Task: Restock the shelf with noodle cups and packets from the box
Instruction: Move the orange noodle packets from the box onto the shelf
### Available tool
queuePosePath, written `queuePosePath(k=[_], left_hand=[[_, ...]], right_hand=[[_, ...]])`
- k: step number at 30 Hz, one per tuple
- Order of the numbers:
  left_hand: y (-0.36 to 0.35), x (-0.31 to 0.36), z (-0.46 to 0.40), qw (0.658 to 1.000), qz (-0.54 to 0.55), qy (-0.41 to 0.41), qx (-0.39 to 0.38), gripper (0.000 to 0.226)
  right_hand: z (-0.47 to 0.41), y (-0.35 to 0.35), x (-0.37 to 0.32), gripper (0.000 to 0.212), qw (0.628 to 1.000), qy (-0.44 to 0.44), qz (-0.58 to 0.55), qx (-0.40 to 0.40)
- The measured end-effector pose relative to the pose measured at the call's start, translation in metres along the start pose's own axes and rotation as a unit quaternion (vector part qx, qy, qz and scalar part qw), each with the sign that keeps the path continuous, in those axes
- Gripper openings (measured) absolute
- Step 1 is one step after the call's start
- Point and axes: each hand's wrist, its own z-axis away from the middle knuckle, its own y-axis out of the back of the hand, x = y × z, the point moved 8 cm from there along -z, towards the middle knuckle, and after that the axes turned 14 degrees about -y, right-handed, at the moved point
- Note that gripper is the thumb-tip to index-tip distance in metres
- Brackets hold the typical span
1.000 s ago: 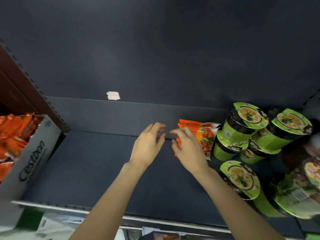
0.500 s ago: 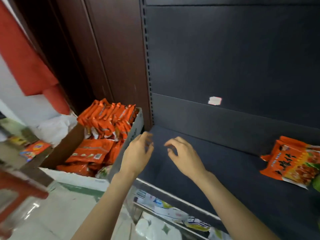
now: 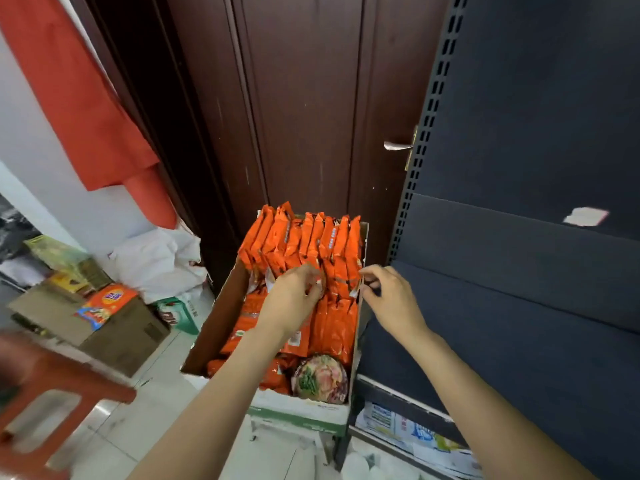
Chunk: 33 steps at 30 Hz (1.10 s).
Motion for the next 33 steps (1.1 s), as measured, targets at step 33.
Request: queuePosePath(k=[33], left_hand=[[0.093,0.058,-0.092,0.964,0.013,-0.248,0.096,0.016]], right_hand=[[-0.044,0.081,-0.056,0.004,0.968,-0.025,-0.177,0.174]])
